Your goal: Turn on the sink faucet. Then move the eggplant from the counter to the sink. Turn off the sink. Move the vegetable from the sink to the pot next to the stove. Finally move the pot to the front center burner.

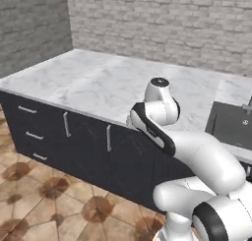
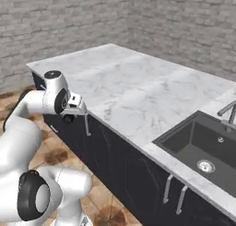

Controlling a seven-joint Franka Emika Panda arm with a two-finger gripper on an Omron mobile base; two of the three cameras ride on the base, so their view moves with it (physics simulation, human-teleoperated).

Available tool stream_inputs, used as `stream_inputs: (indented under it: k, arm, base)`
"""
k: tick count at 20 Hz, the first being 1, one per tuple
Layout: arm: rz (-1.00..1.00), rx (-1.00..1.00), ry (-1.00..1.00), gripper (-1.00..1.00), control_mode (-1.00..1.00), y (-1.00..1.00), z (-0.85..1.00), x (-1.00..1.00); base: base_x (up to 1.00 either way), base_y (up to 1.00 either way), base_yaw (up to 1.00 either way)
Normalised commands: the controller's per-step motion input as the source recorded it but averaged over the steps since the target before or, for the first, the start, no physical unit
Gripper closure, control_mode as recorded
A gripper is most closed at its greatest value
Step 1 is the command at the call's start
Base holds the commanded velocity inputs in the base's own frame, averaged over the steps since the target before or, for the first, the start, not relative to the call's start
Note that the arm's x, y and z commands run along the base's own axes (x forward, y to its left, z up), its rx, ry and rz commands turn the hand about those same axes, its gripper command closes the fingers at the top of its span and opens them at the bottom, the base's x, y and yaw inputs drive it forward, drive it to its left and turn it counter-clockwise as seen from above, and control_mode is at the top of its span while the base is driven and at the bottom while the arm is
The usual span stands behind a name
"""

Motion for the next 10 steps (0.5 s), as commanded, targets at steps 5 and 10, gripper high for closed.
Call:
stream_inputs:
  k: [5,10]
  arm:
    - [0.00,0.00,0.00,1.00,1.00,0.00,0.00,0.00]
    - [0.00,0.00,0.00,1.00,1.00,0.00,0.00,0.00]
  base:
    - [0.00,0.75,0.53]
    - [-0.02,0.77,0.54]
